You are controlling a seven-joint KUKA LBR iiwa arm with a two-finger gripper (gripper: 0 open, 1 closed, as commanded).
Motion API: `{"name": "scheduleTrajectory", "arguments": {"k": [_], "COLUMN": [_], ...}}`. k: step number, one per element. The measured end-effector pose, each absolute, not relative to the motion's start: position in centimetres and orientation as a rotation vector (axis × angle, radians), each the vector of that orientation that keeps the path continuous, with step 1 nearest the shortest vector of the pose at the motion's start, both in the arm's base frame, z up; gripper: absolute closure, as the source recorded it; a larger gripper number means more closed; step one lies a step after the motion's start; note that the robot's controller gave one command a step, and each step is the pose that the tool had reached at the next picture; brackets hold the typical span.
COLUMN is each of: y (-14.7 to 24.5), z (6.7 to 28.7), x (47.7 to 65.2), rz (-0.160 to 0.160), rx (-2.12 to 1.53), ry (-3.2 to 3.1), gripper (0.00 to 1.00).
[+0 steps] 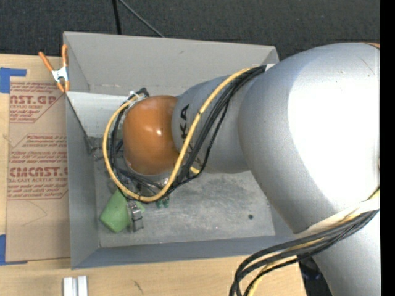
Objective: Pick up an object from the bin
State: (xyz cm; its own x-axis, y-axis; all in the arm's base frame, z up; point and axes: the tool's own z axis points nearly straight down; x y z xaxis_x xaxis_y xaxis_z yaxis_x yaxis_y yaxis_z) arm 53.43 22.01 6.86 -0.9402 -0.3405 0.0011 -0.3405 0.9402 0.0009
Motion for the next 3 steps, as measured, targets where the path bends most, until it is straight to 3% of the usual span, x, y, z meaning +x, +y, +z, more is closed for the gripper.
{"name": "scheduleTrajectory", "arguments": {"k": [1, 2, 3], "y": [22.0, 23.2, 22.3], "z": [7.1, 19.9, 27.0], "x": [53.5, 55.2, 54.4], "rz": [-0.003, -0.004, -0.002], "rx": [0.541, 0.492, 0.656], "ry": [-3.095, -3.114, -3.083], "gripper": [1.00, 1.00, 1.00]}}
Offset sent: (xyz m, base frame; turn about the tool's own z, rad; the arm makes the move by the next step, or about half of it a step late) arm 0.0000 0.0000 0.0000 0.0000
